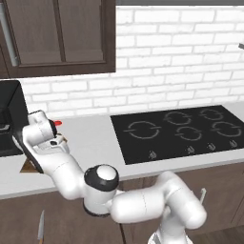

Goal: Place the appropriate cutting tool for cutting the potato skin on the cutting board.

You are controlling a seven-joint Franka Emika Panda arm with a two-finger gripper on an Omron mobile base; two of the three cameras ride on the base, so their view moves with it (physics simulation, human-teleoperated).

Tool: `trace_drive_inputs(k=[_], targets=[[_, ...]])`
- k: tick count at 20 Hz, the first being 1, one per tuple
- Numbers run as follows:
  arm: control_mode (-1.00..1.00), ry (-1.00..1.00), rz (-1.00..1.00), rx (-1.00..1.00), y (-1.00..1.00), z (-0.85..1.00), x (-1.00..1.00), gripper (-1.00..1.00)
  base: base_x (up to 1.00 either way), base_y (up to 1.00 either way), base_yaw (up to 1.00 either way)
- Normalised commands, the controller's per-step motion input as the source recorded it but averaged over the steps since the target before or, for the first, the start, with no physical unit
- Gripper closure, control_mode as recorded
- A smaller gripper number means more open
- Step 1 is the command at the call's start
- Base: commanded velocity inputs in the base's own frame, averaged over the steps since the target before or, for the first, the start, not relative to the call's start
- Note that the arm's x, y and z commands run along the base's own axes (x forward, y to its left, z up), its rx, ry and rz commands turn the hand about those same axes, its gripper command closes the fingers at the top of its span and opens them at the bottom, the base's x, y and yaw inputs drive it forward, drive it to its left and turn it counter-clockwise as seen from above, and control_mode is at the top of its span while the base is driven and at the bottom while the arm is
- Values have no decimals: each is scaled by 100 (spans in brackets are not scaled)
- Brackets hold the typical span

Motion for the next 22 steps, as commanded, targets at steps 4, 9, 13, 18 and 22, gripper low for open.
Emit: trace_drive_inputs(k=[4,9,13,18,22], targets=[[-100,-11,11,2,-31,46,-96,-100,0,0,0],[-100,-9,13,0,-74,16,-98,-100,0,0,0],[-100,-8,21,0,-100,0,-73,-100,0,0,0],[-100,-1,25,0,-100,16,-44,-100,0,0,0],[-100,0,29,0,-100,40,-50,-100,0,0,0]])
